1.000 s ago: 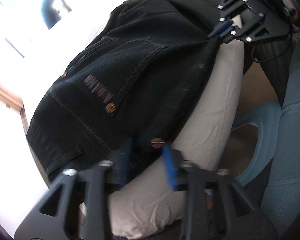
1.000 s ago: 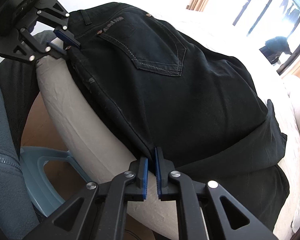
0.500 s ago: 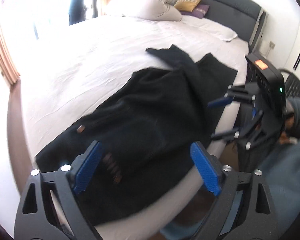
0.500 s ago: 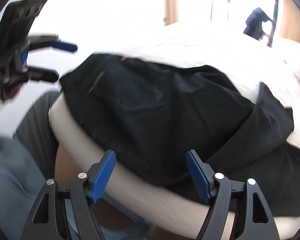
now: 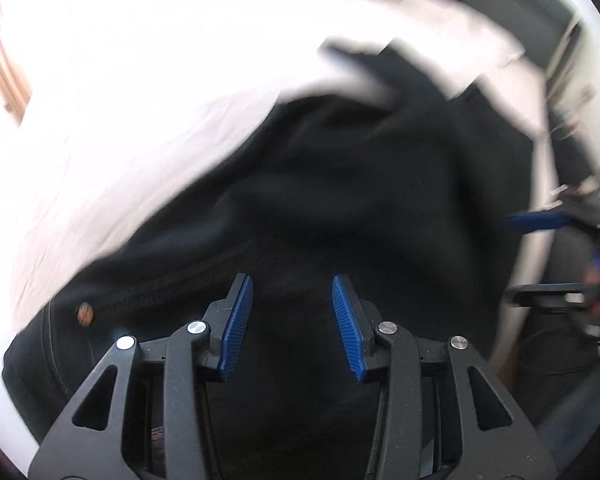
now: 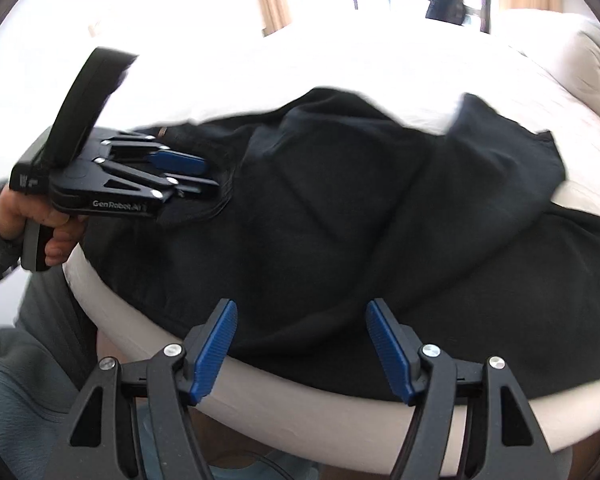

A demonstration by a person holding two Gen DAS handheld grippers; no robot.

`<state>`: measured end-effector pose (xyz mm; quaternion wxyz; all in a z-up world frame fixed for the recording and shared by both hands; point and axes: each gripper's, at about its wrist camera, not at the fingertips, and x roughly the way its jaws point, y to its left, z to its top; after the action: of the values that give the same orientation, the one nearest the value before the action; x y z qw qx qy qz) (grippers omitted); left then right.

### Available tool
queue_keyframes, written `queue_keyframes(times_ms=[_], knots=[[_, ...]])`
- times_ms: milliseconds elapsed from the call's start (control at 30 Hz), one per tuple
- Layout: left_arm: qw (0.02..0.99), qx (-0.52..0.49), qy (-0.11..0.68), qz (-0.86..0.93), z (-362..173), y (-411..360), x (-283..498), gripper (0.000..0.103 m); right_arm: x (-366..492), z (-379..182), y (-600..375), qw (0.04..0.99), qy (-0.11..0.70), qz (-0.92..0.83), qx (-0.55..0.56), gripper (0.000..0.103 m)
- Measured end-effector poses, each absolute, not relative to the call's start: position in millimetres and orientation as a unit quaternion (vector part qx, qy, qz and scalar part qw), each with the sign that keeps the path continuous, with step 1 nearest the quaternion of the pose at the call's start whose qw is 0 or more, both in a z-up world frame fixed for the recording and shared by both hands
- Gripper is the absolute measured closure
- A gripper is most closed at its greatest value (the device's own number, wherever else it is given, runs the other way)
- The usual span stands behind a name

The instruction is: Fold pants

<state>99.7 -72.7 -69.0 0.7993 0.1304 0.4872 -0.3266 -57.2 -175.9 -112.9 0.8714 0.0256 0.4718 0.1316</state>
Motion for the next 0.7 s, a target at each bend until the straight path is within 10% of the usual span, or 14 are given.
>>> queue_keyframes(times_ms=[700], knots=[[0.788, 0.079, 0.528, -0.308, -131, -145, 132, 0.068, 159, -68, -287, 0.874, 0.481, -0.047, 0.043, 0.033]])
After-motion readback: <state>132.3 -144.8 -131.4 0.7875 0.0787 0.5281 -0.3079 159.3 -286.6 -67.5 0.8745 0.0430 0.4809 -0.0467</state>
